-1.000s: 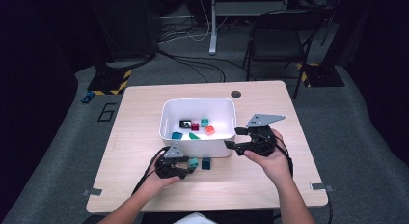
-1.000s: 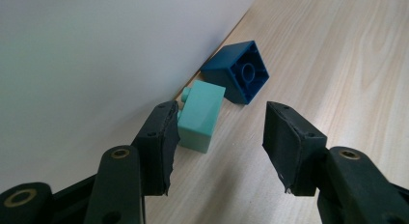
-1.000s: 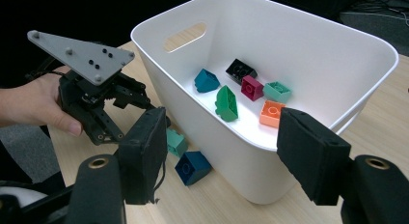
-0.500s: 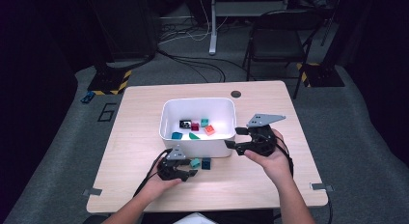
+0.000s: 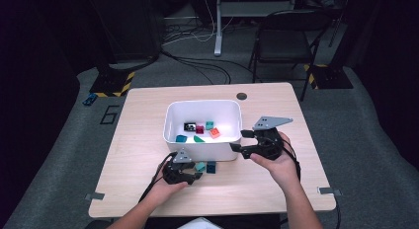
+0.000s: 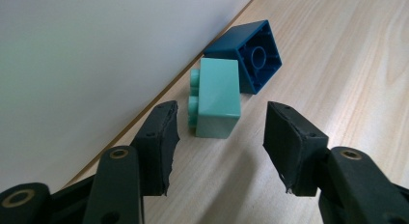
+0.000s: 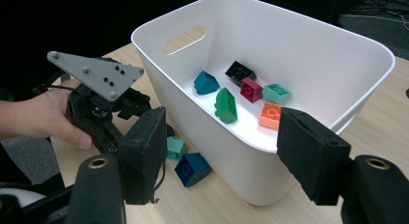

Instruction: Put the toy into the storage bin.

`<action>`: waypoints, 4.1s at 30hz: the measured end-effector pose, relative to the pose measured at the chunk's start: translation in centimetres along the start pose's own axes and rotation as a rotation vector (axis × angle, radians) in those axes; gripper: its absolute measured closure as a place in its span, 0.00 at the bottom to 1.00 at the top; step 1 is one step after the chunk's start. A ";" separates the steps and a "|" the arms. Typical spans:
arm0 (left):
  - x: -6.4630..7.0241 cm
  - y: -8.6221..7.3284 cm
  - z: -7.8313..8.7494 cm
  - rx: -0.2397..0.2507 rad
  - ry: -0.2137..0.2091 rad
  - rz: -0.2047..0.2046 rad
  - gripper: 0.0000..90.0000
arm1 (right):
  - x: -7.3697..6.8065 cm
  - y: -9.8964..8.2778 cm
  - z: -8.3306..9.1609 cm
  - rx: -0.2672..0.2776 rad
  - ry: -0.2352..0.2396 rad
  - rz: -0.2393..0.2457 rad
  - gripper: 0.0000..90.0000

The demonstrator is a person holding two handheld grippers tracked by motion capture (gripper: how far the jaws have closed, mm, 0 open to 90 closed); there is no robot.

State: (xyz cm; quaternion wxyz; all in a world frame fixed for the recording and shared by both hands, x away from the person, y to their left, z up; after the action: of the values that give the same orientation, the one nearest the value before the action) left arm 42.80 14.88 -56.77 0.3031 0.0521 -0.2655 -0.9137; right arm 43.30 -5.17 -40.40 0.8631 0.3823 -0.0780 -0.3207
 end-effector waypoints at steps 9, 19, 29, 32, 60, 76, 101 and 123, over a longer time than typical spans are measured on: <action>0.2 0.3 -0.4 -0.005 0.017 -0.005 0.65 | 0.0 0.0 0.0 -0.001 -0.001 0.003 0.38; 0.1 0.2 0.2 -0.009 0.016 -0.004 0.74 | 0.0 0.0 0.0 0.001 -0.001 0.003 0.38; 0.8 0.4 2.4 0.032 -0.018 0.001 0.74 | -0.1 0.0 0.0 0.002 -0.002 -0.001 0.38; 1.1 0.7 3.4 0.041 -0.023 -0.006 0.74 | -0.1 0.0 0.0 0.001 -0.003 0.001 0.38; 0.4 5.8 13.4 0.112 -0.030 -0.020 0.74 | 0.0 0.0 0.1 0.003 -0.002 0.000 0.38; -2.4 11.3 14.6 0.107 -0.032 -0.011 0.74 | 0.3 0.0 0.2 0.008 -0.004 -0.007 0.38; -6.6 17.6 9.4 0.069 -0.045 -0.008 0.74 | 0.5 -0.1 0.2 0.009 -0.002 -0.009 0.38; -9.2 17.4 2.6 -0.017 -0.052 -0.007 0.74 | 0.4 -0.1 0.2 0.007 0.001 -0.006 0.38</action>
State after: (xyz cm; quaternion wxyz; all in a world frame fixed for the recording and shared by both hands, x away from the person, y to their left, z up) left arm 58.75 9.64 -46.13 0.2935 0.0266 -0.2653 -0.9180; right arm 43.52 -5.59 -40.40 0.8607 0.3858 -0.0777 -0.3231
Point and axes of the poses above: each handheld gripper's, and its own axes: z roughly backward along the jaws, y roughly out of its top, x roughly to its right, the point moved 8 cm from there along -z, roughly forward along the jaws, and after that the axes turned 14 degrees about -x, right-handed, at the moved point
